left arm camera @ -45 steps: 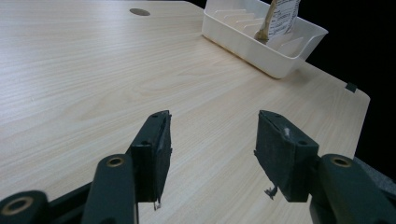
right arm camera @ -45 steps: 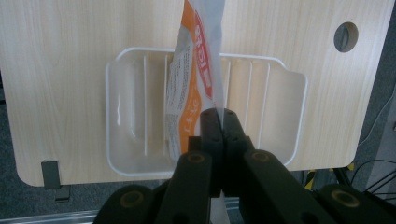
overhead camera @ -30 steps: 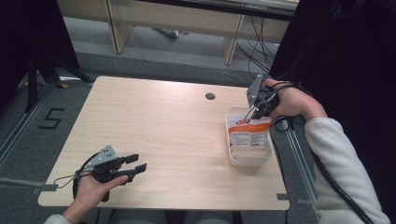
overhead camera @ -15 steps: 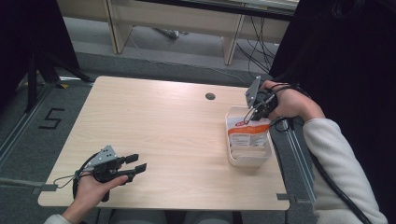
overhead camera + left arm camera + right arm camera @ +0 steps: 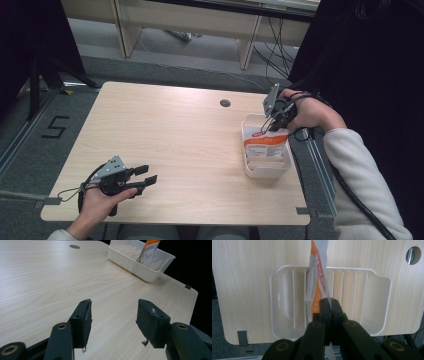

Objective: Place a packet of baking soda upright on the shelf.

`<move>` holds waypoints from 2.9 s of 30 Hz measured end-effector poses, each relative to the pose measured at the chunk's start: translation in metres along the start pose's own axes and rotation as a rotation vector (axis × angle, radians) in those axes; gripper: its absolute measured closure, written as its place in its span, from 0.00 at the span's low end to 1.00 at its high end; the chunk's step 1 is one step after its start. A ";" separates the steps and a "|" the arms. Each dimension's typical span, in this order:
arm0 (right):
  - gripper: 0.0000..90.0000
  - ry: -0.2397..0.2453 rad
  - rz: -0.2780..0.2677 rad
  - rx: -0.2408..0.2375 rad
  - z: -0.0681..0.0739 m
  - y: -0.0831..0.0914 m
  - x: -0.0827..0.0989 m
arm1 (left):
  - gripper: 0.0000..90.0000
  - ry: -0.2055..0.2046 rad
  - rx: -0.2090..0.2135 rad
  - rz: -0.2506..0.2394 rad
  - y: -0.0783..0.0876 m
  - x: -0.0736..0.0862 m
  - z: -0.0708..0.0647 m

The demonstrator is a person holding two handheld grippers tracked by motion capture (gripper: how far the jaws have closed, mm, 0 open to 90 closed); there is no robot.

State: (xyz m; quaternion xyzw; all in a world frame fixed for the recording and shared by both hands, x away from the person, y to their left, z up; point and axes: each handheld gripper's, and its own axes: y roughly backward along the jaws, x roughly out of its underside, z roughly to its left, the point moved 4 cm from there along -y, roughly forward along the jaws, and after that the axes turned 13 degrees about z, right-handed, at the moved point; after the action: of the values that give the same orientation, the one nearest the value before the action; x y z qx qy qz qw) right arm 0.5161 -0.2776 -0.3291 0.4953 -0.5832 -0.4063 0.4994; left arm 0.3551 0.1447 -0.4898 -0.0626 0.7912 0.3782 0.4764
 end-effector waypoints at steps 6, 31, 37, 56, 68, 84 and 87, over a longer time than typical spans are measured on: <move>1.00 0.016 -0.005 0.003 -0.001 -0.003 0.000 | 0.50 0.007 -0.005 -0.001 0.000 0.000 0.000; 0.70 -0.137 -0.035 -0.002 -0.001 0.005 0.002 | 0.50 0.003 0.002 0.001 0.000 0.000 0.000; 0.59 -0.211 -0.134 0.003 0.003 0.011 -0.005 | 0.50 -0.001 -0.002 0.001 0.000 0.000 0.000; 0.56 -0.317 -0.265 0.032 0.011 0.009 -0.003 | 0.50 0.000 -0.006 0.002 0.000 0.000 0.000; 0.64 -0.278 -0.311 0.112 0.033 0.030 0.004 | 0.50 0.014 -0.004 0.006 0.000 0.000 -0.001; 0.76 -0.112 -0.325 0.103 0.079 0.032 -0.022 | 0.49 0.015 0.000 0.005 -0.001 0.001 -0.001; 0.80 -0.085 -0.347 0.090 0.087 0.023 -0.030 | 0.49 0.016 0.001 0.001 -0.001 0.001 -0.001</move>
State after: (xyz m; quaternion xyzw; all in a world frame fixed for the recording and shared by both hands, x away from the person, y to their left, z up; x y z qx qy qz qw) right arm 0.4269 -0.2459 -0.3270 0.5925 -0.5273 -0.4805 0.3742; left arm 0.3542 0.1436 -0.4903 -0.0650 0.7953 0.3777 0.4697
